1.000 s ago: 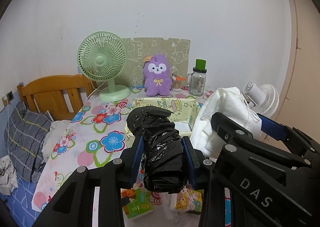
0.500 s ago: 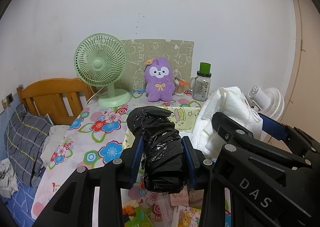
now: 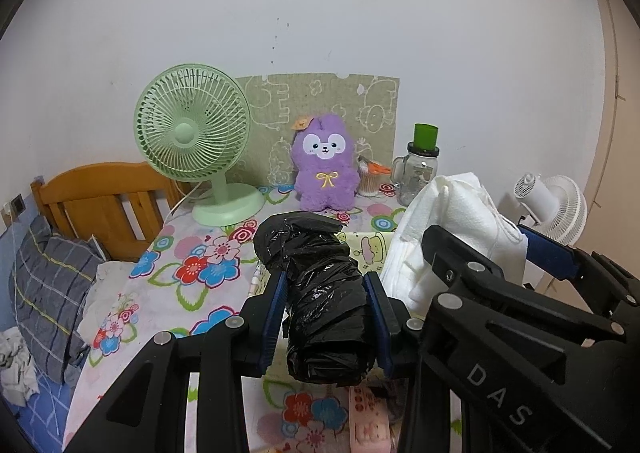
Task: Organize soft objects
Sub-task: 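Lift the black bundle with left tool while right tool lifts white bag toward box, then lower black bundle into box with left tool while right tool drops white bag in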
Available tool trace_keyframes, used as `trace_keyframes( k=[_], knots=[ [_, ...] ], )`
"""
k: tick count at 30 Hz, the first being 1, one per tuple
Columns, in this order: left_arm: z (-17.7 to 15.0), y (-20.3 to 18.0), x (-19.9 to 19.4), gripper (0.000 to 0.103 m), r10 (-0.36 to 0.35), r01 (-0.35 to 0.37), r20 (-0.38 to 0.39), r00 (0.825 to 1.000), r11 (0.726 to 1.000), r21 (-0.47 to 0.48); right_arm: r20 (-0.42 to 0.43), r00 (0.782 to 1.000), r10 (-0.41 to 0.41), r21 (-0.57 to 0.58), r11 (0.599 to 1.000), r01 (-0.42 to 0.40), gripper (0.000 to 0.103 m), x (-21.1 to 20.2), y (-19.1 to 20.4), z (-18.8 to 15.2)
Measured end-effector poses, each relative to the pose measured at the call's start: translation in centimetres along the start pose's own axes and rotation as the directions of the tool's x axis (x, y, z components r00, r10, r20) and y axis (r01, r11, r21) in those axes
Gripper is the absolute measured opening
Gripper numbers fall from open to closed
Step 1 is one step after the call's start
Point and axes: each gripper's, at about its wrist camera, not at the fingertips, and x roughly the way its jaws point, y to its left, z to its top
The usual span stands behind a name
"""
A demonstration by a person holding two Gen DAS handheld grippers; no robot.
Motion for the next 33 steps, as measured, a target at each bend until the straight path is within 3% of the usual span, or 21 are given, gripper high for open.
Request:
trace_keyframes(
  k=[16,26,28,29,31,33],
  knots=[
    [0.2,1.0,7.5,0.04,-0.015,0.013,-0.091,0.996,1.0,-0.017,-0.107,0.994,-0.006,-0.011,1.0,0.005,0.074,8.2,-0.1,0.1],
    [-0.3,1.3,10.5,0.044,-0.018,0.014,-0.175,0.984,1.0,-0.024,-0.147,0.989,0.023,-0.012,1.0,-0.025,0.08,11.4,0.0,-0.5],
    [-0.5,1.3,10.9,0.053,-0.024,0.019,-0.192,0.981,0.999,-0.026,-0.152,0.988,0.03,-0.014,0.999,-0.033,0.085,11.7,-0.1,-0.6],
    [-0.5,1.3,11.1,0.058,-0.025,0.021,-0.195,0.98,0.999,-0.026,-0.156,0.987,0.034,-0.016,0.999,-0.037,0.093,11.8,-0.2,-0.6],
    [-0.6,1.3,11.1,0.075,-0.029,0.024,-0.19,0.981,0.999,-0.028,-0.157,0.986,0.047,-0.026,0.998,-0.052,0.103,11.9,-0.1,-0.6],
    [-0.6,1.3,11.0,0.083,-0.017,0.013,-0.184,0.983,1.0,-0.023,-0.14,0.99,0.035,-0.039,0.998,-0.041,0.103,11.7,-0.1,-0.6]
  ],
)
